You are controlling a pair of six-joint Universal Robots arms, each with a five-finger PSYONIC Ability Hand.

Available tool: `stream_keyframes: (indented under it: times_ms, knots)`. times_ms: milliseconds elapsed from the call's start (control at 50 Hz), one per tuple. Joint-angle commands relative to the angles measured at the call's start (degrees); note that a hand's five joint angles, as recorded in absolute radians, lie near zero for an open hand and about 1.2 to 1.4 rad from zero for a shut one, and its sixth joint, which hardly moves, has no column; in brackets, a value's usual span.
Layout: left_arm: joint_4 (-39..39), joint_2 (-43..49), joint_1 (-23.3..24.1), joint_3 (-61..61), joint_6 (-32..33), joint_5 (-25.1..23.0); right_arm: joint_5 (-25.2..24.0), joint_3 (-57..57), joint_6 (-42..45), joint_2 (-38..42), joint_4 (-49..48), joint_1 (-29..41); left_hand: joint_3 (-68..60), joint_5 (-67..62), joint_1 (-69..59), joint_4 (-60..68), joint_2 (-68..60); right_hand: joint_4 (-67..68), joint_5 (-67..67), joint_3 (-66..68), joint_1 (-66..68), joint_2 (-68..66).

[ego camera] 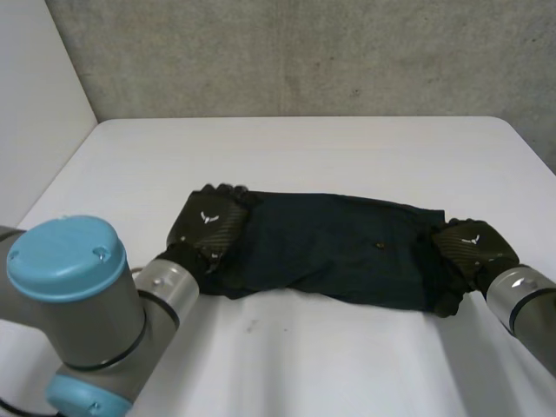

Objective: Fold the shorts.

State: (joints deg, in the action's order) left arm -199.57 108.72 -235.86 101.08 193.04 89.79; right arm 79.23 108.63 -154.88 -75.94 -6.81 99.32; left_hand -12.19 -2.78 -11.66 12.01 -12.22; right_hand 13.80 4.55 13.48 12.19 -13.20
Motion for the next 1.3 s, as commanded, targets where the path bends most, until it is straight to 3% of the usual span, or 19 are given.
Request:
stream_keyframes:
  times_ms: [20,60,100,200,280,340,460,500,620,680,740,820,840,900,940,1000,1100,1180,1300]
  knots:
    - [-2.58,-0.97,0.75,1.49,0.41,3.9,-0.13,0.35,0.63,7.11,-7.16,-0.61,-3.07,-2.48,-3.6,3.25,-3.04,16.77,16.01,17.09,18.38,-17.36]
    - [-2.93,-0.88,0.66,1.49,0.41,4.52,-0.13,0.18,0.81,7.82,-7.16,-0.79,-3.07,-2.48,-3.6,3.25,-3.04,31.33,30.58,31.65,32.95,-31.93]
    - [-2.93,-0.79,0.66,1.58,0.41,4.69,0.48,0.09,0.99,7.74,-7.69,-0.88,-3.07,-2.48,-3.6,3.25,-3.04,66.03,65.28,66.35,67.64,-66.63]
    - [-2.93,-0.97,0.48,2.19,0.5,4.78,0.92,-0.18,2.21,5.46,-7.08,-1.4,-3.07,-2.48,-3.6,3.25,-3.04,66.2,65.45,66.52,67.81,-66.8]
    - [-2.93,-1.93,0.48,2.46,0.5,4.87,1.1,-0.18,6.86,-1.57,-6.81,-4.12,-2.9,-2.31,-3.43,3.08,-2.87,66.2,65.45,66.52,67.81,-66.8]
    - [-2.93,-2.9,0.57,2.55,0.41,4.96,1.1,-1.05,15.54,-3.43,-4.45,-7.2,-2.74,-2.14,-3.27,2.91,-2.7,66.2,65.45,66.52,67.81,-66.8]
    - [-2.93,-3.52,0.48,2.64,0.5,5.05,1.89,-7.46,28.31,-3.16,-1.1,-5.98,-2.57,-1.97,-3.1,2.75,-2.54,66.2,65.45,66.52,67.81,-66.8]
    - [-2.93,-3.69,0.4,2.64,0.5,5.22,1.8,-9.31,30.16,-2.81,-0.92,-3.09,-2.57,-1.97,-3.1,2.74,-2.53,66.2,65.45,66.52,67.81,-66.8]
    - [-3.11,-5.19,0.22,2.46,0.15,7.86,0.84,-18.8,32.8,2.63,-0.49,14.4,-1.89,-1.3,-2.43,2.07,-1.86,66.2,65.45,66.52,67.81,-66.8]
    - [-3.64,-6.15,-0.3,2.29,0.15,9.26,-3.19,-23.01,33.33,7.19,0.74,23.87,-1.06,-0.46,-1.59,1.24,-1.02,66.2,65.45,66.52,67.81,-66.8]
    - [-4.16,-7.03,-1.27,2.02,0.15,9.27,-8.71,-25.13,33.33,12.36,2.93,28.55,-1.05,-0.46,-1.58,1.23,-1.02,66.2,65.45,66.52,67.81,-66.8]
    - [-4.17,-7.39,-1.89,0.88,0.41,9.18,-14.27,-26.37,32.28,18.44,7.41,29.62,-0.72,-0.12,-1.25,0.9,-0.68,66.2,65.45,66.52,67.81,-66.8]
    - [-4.17,-7.39,-1.98,0.36,0.41,9.18,-14.98,-26.46,31.93,18.72,8.03,29.62,-0.72,-0.12,-1.25,0.89,-0.68,63.26,62.51,63.58,64.88,-63.86]
    - [-4.17,-7.39,-2.06,-2.19,0.41,8.91,-16.91,-26.72,25.72,18.81,8.4,29.1,-0.55,0.04,-1.08,0.73,-0.52,8.45,7.7,8.77,10.07,-9.05]
    - [-4.17,-7.12,-2.15,-3.77,0.41,8.74,-17.62,-26.81,20.36,18.2,7.69,27.7,-0.55,0.05,-1.08,0.73,-0.52,-3.8,-4.55,-3.48,-2.19,3.2]
    - [-4.25,-5.98,-1.8,-7.2,0.32,8.39,-17.45,-26.72,9.01,14.78,5.06,24.53,-0.55,0.05,-1.08,0.73,-0.52,-3.8,-4.55,-3.48,-2.19,3.2]
    - [-3.73,1.03,0.21,-14.22,0.24,5.85,-12.37,-25.93,-11.61,8.1,1.54,19.97,-1.22,-0.62,-1.75,1.4,-1.18,-3.8,-4.55,-3.48,-2.19,3.2]
    - [-2.76,7.09,3.63,-18.62,0.06,2.68,-8.84,-25.93,-21.48,7.56,1.71,16.27,-2.06,-1.47,-2.59,2.24,-2.03,-3.8,-4.55,-3.48,-2.19,3.2]
    - [1.54,15.19,6.55,-22.58,-0.29,2.32,-7.25,-27.42,-21.17,11.59,5.4,15.03,-3.07,-2.47,-3.6,3.25,-3.03,-3.8,-4.55,-3.48,-2.19,3.2]
